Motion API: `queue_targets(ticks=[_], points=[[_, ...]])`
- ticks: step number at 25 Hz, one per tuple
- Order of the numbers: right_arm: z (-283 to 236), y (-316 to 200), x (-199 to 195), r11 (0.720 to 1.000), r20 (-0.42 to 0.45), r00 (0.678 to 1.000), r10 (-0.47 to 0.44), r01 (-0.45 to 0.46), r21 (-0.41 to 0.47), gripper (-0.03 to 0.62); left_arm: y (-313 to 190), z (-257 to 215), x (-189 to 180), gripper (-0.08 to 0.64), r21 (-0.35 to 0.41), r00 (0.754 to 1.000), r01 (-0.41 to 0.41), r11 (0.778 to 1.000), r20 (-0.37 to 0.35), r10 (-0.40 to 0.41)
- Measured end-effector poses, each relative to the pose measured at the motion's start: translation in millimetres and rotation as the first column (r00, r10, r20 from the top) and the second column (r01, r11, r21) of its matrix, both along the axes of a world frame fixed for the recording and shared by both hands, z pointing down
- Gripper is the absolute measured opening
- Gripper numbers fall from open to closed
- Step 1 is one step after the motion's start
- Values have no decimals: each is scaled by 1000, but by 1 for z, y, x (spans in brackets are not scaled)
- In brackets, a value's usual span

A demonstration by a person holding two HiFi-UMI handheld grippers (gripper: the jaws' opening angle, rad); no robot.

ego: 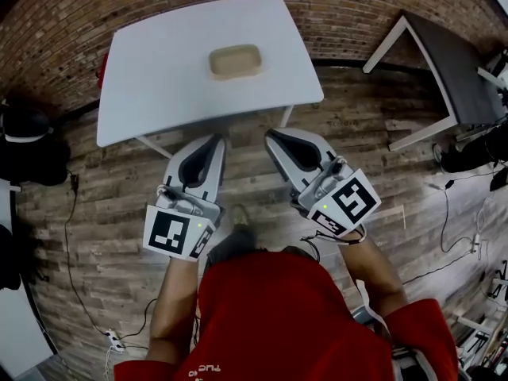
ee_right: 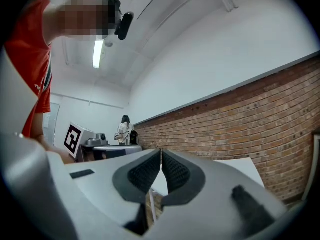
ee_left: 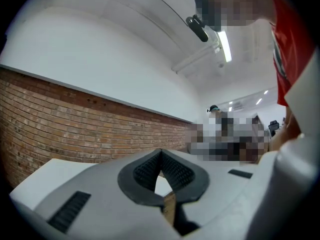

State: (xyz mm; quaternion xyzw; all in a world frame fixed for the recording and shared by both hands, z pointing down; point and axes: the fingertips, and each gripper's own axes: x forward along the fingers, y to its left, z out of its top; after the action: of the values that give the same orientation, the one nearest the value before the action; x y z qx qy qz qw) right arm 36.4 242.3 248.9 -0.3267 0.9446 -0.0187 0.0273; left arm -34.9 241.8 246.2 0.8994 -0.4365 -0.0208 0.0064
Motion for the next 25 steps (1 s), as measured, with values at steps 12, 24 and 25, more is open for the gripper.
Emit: queue_targets(ticks=[12, 24, 25], points=[[25, -127, -26, 997, -40, 997, 63, -64, -39, 32, -128, 23, -40, 14, -21, 997, -77, 997, 10, 77], [49, -222, -18, 1000, -98, 995, 15, -17, -22, 32, -216, 49, -32, 14, -48, 997, -48, 998, 53, 51], [51, -232, -14, 1000, -101, 995, 8, -10, -22, 32, -225, 53, -31, 14, -51, 997, -42, 998, 57, 45]])
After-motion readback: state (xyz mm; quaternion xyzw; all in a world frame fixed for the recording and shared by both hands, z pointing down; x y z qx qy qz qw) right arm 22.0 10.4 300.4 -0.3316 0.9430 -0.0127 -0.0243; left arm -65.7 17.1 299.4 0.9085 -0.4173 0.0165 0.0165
